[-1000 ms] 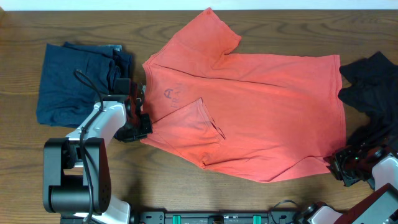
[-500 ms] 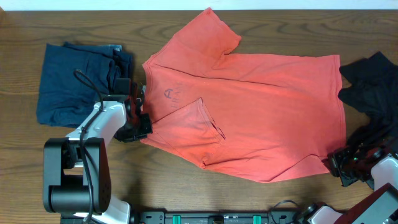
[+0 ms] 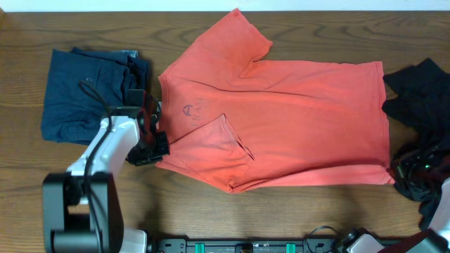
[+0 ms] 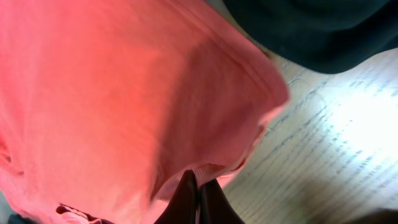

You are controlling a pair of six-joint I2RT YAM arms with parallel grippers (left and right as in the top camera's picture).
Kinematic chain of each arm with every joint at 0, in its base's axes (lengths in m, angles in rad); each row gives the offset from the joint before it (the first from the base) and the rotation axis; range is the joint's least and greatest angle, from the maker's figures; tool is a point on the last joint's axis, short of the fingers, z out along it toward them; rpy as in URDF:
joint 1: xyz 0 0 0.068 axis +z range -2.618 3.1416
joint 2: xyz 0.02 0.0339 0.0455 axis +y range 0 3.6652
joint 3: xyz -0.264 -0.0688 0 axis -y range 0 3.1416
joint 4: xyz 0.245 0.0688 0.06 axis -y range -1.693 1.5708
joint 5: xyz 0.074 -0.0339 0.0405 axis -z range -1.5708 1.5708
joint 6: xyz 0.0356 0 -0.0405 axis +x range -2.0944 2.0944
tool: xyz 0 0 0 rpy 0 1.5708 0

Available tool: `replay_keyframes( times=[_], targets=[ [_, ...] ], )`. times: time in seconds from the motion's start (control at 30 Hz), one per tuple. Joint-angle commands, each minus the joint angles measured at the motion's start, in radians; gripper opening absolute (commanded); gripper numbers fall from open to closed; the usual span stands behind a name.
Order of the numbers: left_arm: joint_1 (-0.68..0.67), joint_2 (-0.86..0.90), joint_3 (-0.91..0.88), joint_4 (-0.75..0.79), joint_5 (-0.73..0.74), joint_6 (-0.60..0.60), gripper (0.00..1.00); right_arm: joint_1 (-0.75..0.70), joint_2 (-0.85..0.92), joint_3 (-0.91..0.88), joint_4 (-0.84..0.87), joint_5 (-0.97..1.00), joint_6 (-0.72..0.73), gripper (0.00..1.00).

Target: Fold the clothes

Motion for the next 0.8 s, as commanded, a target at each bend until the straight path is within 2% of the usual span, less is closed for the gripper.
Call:
replay_keyframes(
  times=[0.0,0.6,0.63,0.67,0.77],
  targets=[
    [0.006,-0.055,0.009,-0.023,-0.024,0.002,0.06,-0.018,-0.032,0.031,-0.02,0.038,-0.02,0.01],
    [0.006,-0.087,0.009,-0.036,-0.024,0.005,0.06,-0.018,-0.037,0.031,-0.029,0.044,-0.064,0.01],
    [0.006,-0.087,0.009,-0.036,-0.024,0.005,0.14,-0.018,-0.037,0.031,-0.029,0.04,-0.064,0.01],
    [0.006,-0.087,0.008,-0.036,-0.024,0.005,0.34,-0.018,-0.037,0.031,-0.029,0.038,-0.064,0.01],
    [0.006,-0.087,-0.007,-0.036,-0.023,0.004,0.59,-0.018,-0.037,0.031,-0.029,0.038,-0.064,0.01]
  ],
)
